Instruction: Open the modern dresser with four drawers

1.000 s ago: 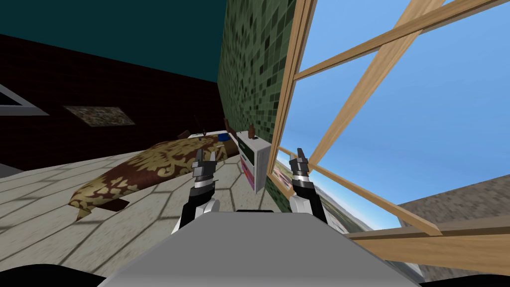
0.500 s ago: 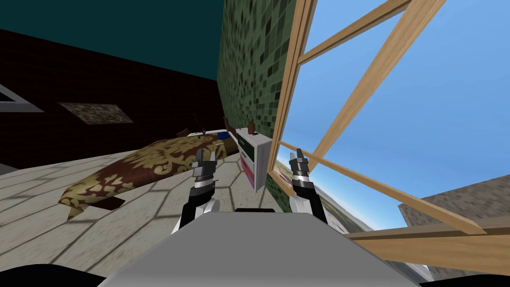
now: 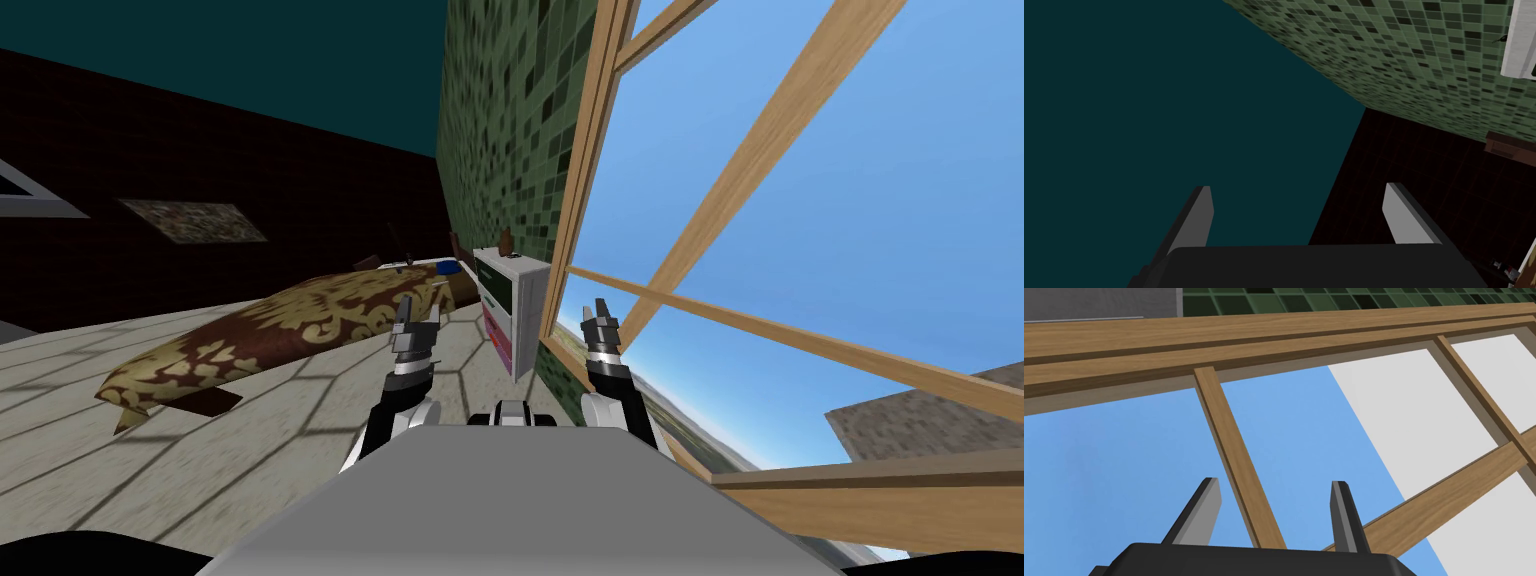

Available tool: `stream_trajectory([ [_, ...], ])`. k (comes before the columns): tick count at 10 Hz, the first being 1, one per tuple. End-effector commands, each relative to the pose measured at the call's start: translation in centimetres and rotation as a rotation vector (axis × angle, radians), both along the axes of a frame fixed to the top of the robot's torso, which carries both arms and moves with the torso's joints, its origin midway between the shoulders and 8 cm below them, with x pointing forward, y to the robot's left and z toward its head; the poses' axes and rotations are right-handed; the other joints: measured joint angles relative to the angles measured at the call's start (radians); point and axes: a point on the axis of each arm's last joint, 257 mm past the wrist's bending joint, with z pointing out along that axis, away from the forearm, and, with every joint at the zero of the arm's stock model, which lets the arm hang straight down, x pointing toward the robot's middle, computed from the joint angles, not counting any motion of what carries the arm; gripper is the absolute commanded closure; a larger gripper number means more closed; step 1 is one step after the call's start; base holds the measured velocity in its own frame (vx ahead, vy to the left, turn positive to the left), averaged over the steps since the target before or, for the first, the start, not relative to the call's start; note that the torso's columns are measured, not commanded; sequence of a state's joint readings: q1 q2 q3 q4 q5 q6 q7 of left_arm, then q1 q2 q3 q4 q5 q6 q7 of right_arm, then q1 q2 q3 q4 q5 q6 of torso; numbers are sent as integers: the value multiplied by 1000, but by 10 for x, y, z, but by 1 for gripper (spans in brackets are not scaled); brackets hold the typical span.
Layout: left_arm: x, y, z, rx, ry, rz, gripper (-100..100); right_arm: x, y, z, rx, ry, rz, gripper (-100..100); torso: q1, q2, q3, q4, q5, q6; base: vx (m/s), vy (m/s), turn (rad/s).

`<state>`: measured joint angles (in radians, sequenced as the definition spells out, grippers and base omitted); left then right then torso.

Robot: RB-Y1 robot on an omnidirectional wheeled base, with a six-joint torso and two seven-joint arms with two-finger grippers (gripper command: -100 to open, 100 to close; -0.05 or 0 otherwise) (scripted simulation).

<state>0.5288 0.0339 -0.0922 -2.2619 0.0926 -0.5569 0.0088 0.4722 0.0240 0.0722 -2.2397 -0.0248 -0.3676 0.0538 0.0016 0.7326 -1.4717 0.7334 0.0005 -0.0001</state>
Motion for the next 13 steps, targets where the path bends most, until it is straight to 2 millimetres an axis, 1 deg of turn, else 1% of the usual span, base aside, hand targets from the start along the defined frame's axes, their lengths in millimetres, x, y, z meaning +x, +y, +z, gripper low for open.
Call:
stream_trajectory([
  [1,17,-26,-5,37,29,-84,-100,0,0,0,0,0,0,0,0,2,-5,3,0,0,60,61,55],
  [4,38,-63,-13,54,72,-188,-100,0,0,0,0,0,0,0,0,4,-5,4,0,0,92,93,71],
  [7,58,-108,-18,68,111,-300,-100,0,0,0,0,0,0,0,-2,5,-5,4,-1,0,122,96,95],
  [8,58,-108,-18,68,111,-300,-100,0,0,0,0,0,0,0,-3,6,-4,5,-1,0,74,56,17],
  [11,73,-158,-25,95,157,-412,-100,0,0,0,0,0,0,0,-1,5,-5,5,0,0,94,80,84],
  [12,74,-158,-25,96,158,-412,-100,0,0,0,0,0,0,0,0,3,-6,4,0,0,81,81,14],
  [13,77,-175,-27,109,174,-449,-100,0,0,0,0,0,0,0,-2,6,-4,4,0,0,77,62,52],
])
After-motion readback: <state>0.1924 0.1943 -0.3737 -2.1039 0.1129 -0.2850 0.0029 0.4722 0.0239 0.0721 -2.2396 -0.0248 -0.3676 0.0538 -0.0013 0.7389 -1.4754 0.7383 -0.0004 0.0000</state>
